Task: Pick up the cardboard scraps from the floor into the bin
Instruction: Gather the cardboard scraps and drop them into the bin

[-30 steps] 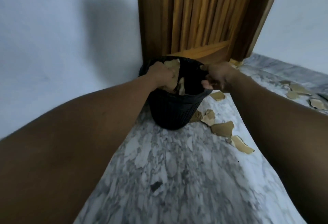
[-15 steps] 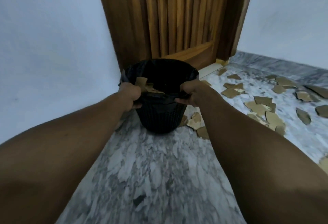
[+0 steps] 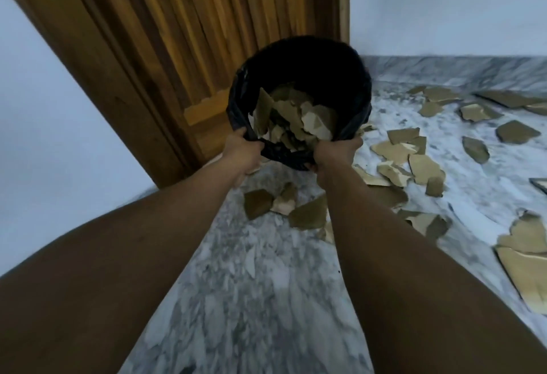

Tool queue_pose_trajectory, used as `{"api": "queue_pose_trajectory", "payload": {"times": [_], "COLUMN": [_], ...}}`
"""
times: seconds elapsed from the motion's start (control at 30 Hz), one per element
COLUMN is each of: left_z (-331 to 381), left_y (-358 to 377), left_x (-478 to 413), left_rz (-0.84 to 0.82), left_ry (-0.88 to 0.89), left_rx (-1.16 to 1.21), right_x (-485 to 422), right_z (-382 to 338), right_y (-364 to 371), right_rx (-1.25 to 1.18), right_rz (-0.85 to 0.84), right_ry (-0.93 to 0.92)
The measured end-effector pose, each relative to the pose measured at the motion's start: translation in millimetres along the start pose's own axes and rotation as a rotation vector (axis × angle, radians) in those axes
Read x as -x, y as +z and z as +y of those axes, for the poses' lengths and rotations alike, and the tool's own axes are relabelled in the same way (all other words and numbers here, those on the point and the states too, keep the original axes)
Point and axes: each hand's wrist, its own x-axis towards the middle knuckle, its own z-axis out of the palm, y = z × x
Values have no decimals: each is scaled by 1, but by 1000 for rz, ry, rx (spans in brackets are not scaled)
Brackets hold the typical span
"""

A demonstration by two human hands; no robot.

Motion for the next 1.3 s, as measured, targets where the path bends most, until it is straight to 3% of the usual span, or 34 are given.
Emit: {"api": "queue_pose_trajectory", "payload": {"times": [0.13,0.27,0.37,0.47,0.53,0.6,0.67,0.73,0.83,0.93,1.1,1.3], "left_z": [14,42,66,79,72,43,-5,-66,-140,-175,-188,-190], "left_y": [37,61,77,92,98,106,119,135,156,178,192,193], "left_x": [1,-8,-14,-23,-22,-19,-20,-21,-11,8,28,24], "left_rz": [-150,-145,-103,-75,-48,103,253,162,-222,-372,-205,-225], "left_ry": [-41,20,61,60,32,90,177,149,87,53,191,235], "left_rx": [-329,-404,-472,-464,-425,-333,-326,-461,-769,-962,-1038,-997], "right_x": [-19,-26,-37,-62,-82,-105,-117,-125,-130,-131,-131,-106], "right_z": [4,-20,-38,-37,-21,10,39,66,96,110,111,109], "right_y": [-16,-27,-46,-72,-90,-110,-129,-151,-177,-183,-180,-172], "right_rx": [-177,-337,-292,-151,31,358,735,1115,1465,1492,1433,1397], "right_rz": [-51,-154,-267,-256,-115,56,94,50,-104,-180,-115,42], "right_ry": [71,123,116,40,-4,-51,-37,105,180,122,152,96]}}
